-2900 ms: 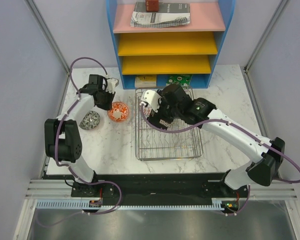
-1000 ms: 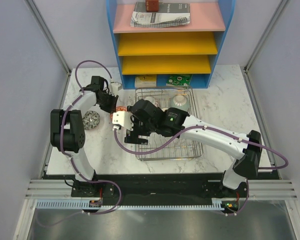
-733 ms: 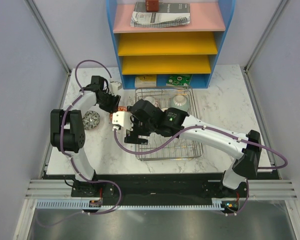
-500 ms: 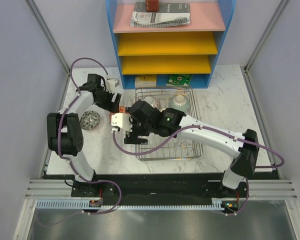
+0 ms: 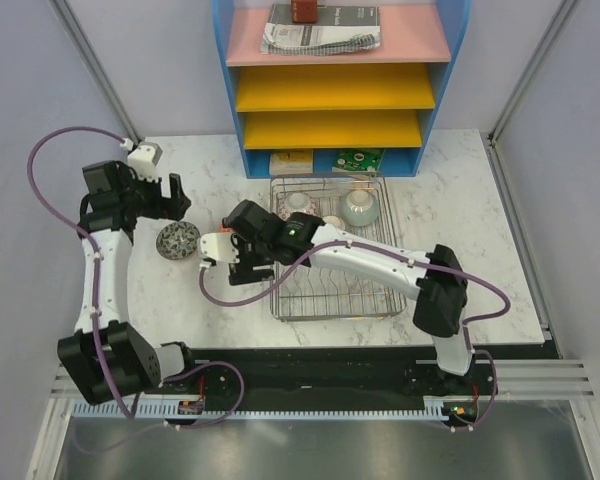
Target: Load the bowls into the dish rack
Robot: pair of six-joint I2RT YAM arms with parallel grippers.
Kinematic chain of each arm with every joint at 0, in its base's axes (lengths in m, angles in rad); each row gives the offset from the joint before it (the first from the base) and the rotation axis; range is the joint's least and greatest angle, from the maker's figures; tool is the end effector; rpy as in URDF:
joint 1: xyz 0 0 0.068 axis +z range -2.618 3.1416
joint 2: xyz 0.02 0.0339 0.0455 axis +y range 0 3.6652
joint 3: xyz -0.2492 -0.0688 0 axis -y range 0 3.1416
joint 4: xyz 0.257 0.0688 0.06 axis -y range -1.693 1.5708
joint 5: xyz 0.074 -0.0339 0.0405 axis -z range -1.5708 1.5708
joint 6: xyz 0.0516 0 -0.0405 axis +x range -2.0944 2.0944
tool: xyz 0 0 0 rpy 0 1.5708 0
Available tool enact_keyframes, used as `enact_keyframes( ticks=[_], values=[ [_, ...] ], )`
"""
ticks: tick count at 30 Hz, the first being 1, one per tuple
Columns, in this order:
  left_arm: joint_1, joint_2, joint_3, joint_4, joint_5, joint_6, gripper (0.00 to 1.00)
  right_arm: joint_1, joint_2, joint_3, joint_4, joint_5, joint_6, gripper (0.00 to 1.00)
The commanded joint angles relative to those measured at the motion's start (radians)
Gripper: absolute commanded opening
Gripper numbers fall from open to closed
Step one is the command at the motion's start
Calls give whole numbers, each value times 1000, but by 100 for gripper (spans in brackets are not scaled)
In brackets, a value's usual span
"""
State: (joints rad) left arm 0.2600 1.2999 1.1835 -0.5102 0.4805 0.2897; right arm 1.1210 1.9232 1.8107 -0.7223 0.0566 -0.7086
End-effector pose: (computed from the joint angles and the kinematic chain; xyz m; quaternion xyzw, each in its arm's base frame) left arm 0.3082 0.0573 0.3131 0.1210 0.8633 -0.0841 0.4826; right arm 0.1993 0.4061 0.2851 -0.7329 0.5770 0.0478 0.3574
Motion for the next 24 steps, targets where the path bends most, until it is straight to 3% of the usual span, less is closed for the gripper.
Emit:
enact_keyframes(
  ticks=[1, 13, 24],
  values=[
    [65, -141, -129, 25, 59, -24, 100, -30, 120, 154, 30, -53, -45, 98],
    [174, -384, -291, 12, 47, -26, 100, -95, 387, 361, 31, -132, -54, 96],
    [260, -416, -358, 36, 92, -67, 100, -116, 479, 406, 35, -129, -86, 88]
  ],
)
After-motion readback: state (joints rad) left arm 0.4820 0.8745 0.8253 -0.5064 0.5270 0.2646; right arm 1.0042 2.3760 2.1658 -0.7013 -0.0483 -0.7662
